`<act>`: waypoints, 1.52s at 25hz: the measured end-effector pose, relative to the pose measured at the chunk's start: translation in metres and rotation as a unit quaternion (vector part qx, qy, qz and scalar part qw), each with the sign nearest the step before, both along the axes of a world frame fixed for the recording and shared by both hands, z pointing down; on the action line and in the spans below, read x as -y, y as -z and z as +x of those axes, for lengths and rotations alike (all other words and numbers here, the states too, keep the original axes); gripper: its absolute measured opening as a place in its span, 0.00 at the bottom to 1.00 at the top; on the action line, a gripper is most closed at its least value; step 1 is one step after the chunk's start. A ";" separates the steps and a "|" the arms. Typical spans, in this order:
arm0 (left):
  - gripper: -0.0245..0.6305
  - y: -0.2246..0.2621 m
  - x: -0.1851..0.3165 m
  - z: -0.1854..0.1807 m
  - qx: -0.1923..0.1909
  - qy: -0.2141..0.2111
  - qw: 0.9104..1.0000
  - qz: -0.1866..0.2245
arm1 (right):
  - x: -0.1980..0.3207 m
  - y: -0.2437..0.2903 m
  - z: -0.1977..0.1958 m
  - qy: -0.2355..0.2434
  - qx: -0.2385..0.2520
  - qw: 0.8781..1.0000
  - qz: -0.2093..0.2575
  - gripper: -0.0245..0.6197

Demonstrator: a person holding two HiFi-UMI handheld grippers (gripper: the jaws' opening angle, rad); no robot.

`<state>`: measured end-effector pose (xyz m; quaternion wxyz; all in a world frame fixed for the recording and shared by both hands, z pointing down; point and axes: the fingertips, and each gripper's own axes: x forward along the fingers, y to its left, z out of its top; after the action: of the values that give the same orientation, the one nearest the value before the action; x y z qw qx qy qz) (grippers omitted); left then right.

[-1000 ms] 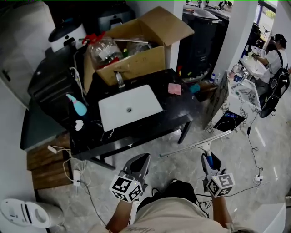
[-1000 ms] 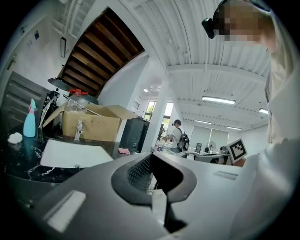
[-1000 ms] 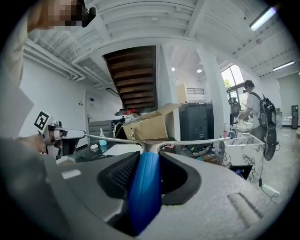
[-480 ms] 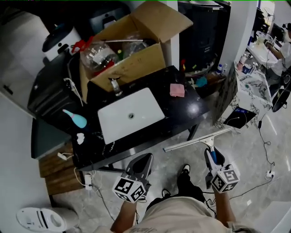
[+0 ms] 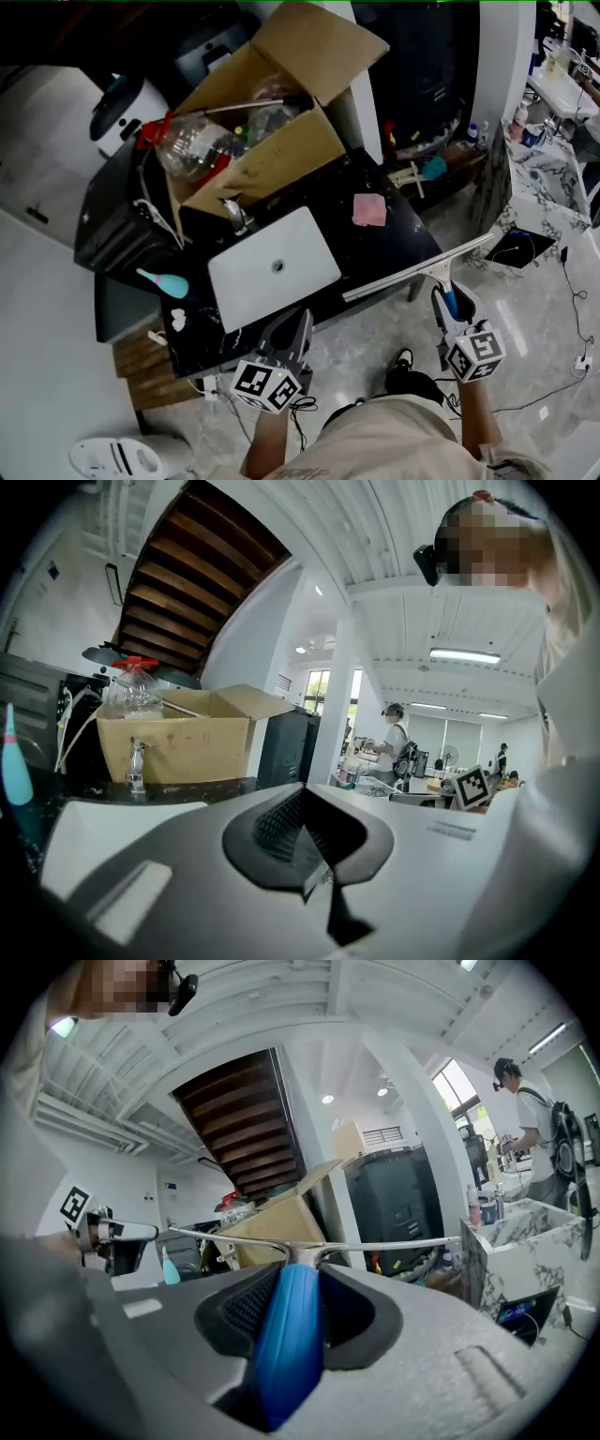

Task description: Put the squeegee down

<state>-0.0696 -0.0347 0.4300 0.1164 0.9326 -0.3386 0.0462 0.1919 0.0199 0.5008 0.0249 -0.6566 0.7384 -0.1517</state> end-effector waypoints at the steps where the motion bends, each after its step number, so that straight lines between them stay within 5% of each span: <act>1: 0.06 -0.004 0.008 0.004 0.002 0.007 1.000 -0.005 | 0.007 -0.002 0.004 0.007 0.000 1.000 -0.005 0.24; 8: 0.06 -0.003 0.037 0.039 0.007 0.033 0.999 -0.013 | 0.052 -0.015 0.015 0.058 -0.002 0.998 -0.026 0.24; 13: 0.06 -0.020 0.055 0.026 0.017 0.065 0.997 -0.041 | 0.079 -0.017 0.006 0.085 -0.016 0.996 -0.030 0.24; 31: 0.06 -0.004 0.204 0.006 -0.038 0.030 0.999 0.005 | 0.191 0.021 -0.003 0.019 -0.096 0.995 -0.025 0.24; 38: 0.06 -0.005 0.223 -0.022 -0.047 0.057 0.997 -0.001 | 0.248 0.019 -0.014 0.042 -0.096 0.994 -0.034 0.24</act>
<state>-0.0920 -0.2578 0.4354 0.1352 0.9127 -0.3856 -0.0042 0.1781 -0.2280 0.4815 -0.0753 -0.6373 0.7584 -0.1138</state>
